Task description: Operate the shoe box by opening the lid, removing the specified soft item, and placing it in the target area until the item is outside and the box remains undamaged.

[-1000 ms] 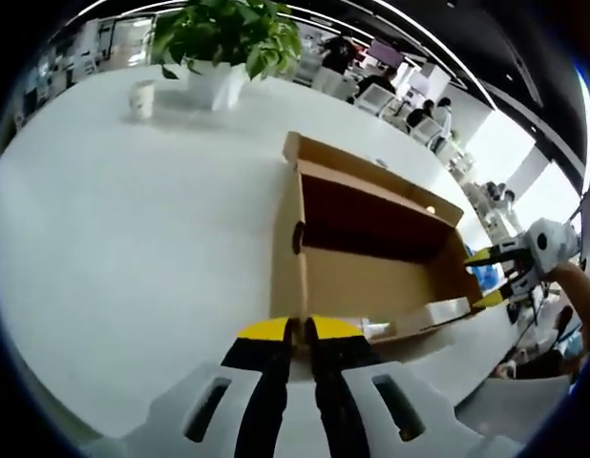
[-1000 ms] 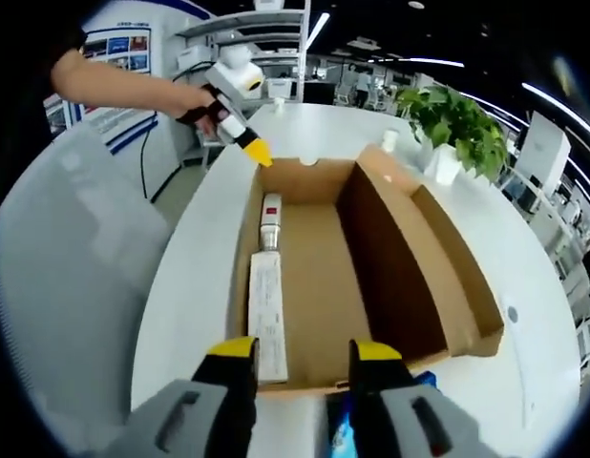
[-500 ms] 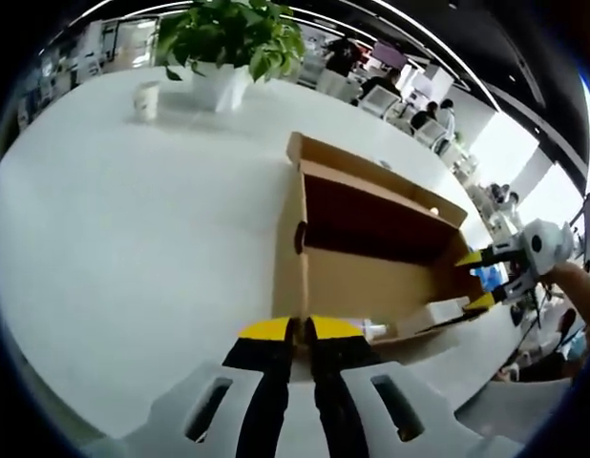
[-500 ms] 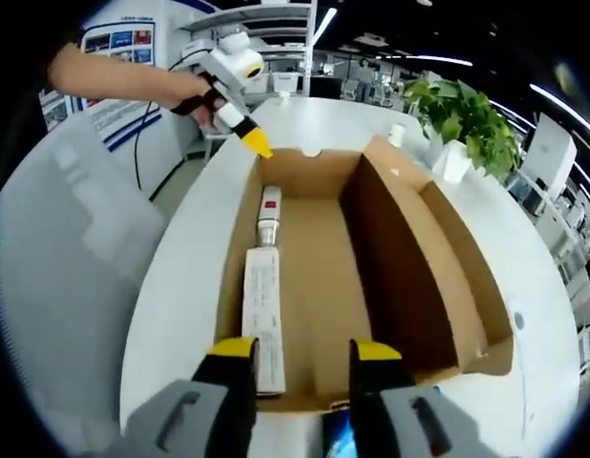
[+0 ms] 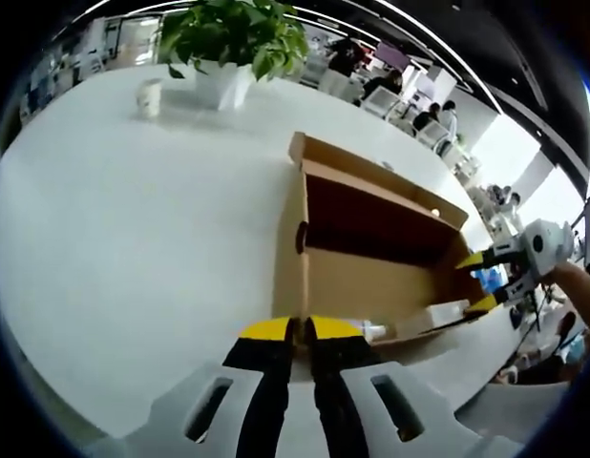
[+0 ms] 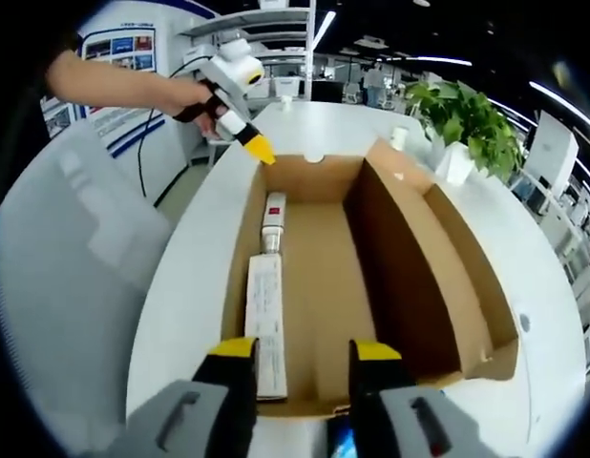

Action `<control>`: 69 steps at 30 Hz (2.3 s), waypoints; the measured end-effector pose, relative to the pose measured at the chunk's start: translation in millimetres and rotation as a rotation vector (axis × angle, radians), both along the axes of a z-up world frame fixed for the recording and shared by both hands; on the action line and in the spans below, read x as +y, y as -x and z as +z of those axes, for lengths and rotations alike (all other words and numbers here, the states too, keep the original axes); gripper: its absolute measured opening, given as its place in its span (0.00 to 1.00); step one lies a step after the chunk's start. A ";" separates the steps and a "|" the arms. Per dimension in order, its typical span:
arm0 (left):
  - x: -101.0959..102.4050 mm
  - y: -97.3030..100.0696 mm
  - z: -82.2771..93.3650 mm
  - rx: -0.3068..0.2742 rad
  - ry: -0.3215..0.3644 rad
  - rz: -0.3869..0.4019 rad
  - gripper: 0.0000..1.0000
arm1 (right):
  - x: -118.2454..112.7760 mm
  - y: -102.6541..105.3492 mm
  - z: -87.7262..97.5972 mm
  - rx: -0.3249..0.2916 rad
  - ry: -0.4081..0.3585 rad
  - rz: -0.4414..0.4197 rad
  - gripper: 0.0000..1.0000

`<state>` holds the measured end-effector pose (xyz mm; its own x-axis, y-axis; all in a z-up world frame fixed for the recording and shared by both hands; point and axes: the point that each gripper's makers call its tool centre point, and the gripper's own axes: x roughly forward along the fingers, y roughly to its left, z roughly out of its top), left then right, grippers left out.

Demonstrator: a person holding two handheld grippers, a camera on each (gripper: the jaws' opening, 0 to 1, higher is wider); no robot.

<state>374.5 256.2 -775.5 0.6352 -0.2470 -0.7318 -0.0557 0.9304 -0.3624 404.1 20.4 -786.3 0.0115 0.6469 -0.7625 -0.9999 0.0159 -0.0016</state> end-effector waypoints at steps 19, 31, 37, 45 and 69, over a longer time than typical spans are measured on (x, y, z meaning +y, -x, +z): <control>-0.7 0.7 -0.6 -0.001 0.005 0.015 0.04 | -4.0 -11.6 -2.8 -0.051 0.070 0.046 0.40; -3.1 2.3 0.4 0.004 0.012 0.019 0.04 | 5.5 1.1 -6.0 -0.011 0.025 0.062 0.38; -2.9 2.6 0.4 0.000 0.010 0.024 0.04 | 13.5 8.3 -13.1 -0.015 0.014 0.066 0.27; -2.3 2.5 0.2 -0.006 0.019 0.041 0.04 | 20.9 13.8 -14.4 -0.034 0.004 0.098 0.17; -1.8 1.9 -0.3 -0.007 0.018 0.054 0.03 | 29.0 17.4 17.7 -0.096 -0.057 0.109 0.14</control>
